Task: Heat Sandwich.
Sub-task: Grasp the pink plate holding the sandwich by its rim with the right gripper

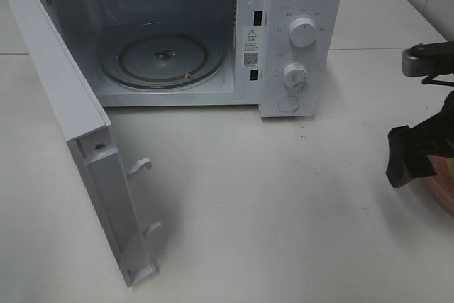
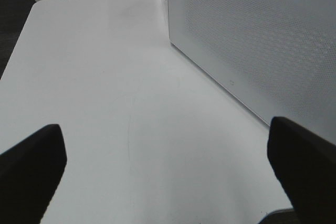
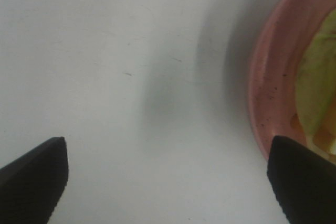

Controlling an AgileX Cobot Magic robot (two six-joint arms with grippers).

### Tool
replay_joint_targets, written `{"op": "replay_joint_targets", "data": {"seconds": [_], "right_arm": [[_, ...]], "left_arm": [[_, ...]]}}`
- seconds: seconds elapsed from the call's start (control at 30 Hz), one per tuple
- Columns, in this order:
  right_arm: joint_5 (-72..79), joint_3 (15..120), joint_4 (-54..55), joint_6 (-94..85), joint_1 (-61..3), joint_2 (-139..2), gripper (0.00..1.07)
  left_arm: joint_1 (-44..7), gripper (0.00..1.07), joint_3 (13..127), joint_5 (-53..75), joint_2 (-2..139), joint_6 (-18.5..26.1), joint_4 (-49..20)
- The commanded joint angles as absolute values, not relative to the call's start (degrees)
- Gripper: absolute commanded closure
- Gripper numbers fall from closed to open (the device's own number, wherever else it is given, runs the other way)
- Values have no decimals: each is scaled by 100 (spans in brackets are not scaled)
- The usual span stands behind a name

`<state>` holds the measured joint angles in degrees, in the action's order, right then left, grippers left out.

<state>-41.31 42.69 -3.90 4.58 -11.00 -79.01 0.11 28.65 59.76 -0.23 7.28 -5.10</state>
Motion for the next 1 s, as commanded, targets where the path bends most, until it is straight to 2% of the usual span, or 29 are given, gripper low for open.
{"op": "replay_joint_targets", "data": {"seconds": [0.03, 0.43, 1.0], "right_arm": [[-4125, 4291, -602, 384, -808, -7913, 7], [-3856, 4544, -607, 418, -315, -8709, 11], [-3793, 5099, -1008, 516, -252, -9832, 14]], "left_arm": [[34, 5, 2848, 5901, -178, 693, -510], [34, 5, 2848, 5901, -178, 693, -510], [34, 5, 2848, 5901, -178, 693, -510]]}}
